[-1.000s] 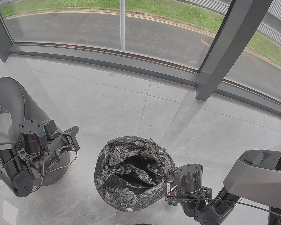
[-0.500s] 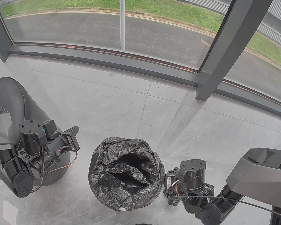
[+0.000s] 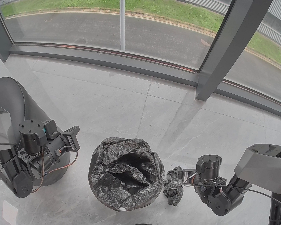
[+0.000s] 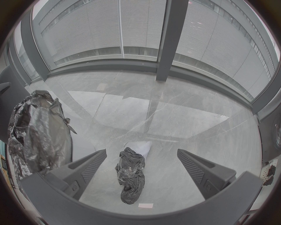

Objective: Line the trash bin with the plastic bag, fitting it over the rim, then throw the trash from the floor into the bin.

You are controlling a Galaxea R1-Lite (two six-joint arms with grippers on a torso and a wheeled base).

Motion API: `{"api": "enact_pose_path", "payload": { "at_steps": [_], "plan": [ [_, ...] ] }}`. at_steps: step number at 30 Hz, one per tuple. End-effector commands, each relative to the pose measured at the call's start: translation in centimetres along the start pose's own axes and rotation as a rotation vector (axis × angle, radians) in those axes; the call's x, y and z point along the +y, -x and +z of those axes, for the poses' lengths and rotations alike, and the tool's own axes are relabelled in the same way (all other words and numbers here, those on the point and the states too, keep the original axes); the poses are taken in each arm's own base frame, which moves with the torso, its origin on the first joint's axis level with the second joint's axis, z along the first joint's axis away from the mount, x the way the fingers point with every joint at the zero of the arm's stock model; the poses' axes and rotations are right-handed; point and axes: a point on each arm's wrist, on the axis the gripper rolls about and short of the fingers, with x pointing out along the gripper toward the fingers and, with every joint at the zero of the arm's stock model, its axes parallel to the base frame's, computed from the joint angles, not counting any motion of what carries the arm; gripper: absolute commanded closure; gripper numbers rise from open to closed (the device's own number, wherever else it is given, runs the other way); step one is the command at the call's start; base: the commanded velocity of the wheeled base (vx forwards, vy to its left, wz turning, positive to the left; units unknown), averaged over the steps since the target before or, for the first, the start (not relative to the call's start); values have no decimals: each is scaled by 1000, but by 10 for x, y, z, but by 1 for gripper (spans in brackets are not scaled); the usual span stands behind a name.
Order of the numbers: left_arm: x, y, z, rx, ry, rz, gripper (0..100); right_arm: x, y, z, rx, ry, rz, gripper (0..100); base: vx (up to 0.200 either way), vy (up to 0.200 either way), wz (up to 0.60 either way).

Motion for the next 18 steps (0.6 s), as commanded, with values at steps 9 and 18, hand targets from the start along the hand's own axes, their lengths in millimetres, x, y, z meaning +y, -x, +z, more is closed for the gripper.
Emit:
{"api": "enact_pose_path", "payload": {
  "at_steps": [9, 18],
  "plan": [
    [1, 1, -2, 10, 2, 1, 100, 0, -49, -7, 108, -21, 26, 0, 0, 0, 0],
    [1, 0, -4, 18, 1, 2, 100, 11, -71, 13, 260, -147, 33, 0, 0, 0, 0]
  ]
}}
